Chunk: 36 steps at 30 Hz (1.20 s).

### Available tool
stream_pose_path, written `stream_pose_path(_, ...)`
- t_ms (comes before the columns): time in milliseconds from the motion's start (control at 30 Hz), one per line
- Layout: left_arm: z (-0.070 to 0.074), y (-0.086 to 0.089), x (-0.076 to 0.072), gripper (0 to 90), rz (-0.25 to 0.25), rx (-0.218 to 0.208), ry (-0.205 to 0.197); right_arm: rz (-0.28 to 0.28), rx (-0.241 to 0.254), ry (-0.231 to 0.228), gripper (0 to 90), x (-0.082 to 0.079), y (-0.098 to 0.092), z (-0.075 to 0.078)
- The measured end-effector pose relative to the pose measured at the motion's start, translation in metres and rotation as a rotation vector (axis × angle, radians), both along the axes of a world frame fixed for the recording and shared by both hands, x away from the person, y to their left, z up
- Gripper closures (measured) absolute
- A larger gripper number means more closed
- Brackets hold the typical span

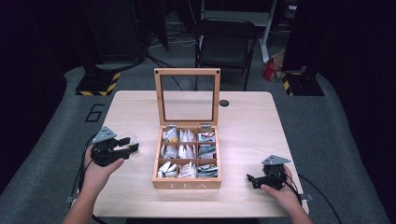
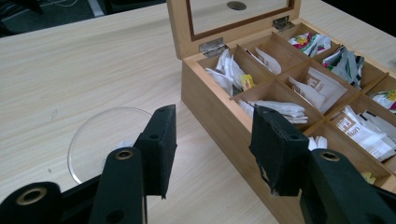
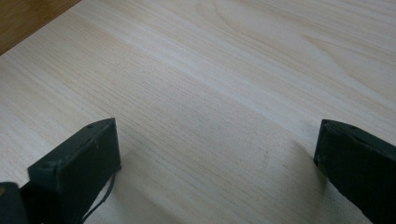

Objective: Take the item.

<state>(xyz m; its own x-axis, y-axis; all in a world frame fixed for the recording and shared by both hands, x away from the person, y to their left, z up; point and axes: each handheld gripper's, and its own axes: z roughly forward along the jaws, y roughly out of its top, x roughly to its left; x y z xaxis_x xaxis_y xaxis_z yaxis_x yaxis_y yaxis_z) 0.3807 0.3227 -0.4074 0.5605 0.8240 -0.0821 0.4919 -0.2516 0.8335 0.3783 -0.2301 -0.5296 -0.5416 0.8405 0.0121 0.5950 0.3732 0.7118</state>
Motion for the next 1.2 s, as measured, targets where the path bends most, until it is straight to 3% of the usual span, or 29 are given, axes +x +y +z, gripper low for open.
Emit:
stream_pose_path(467,-0.018,-0.003,-0.017,40.0,-0.017,0.019,0.015,0.0,0.0,0.0,0.0,0.0,0.0,0.0)
stream_pose_path(1200,-0.055,0.001,-0.029,40.1,-0.006,0.006,0.032,0.001,-0.001,0.001,0.0,0.0,0.0,0.0)
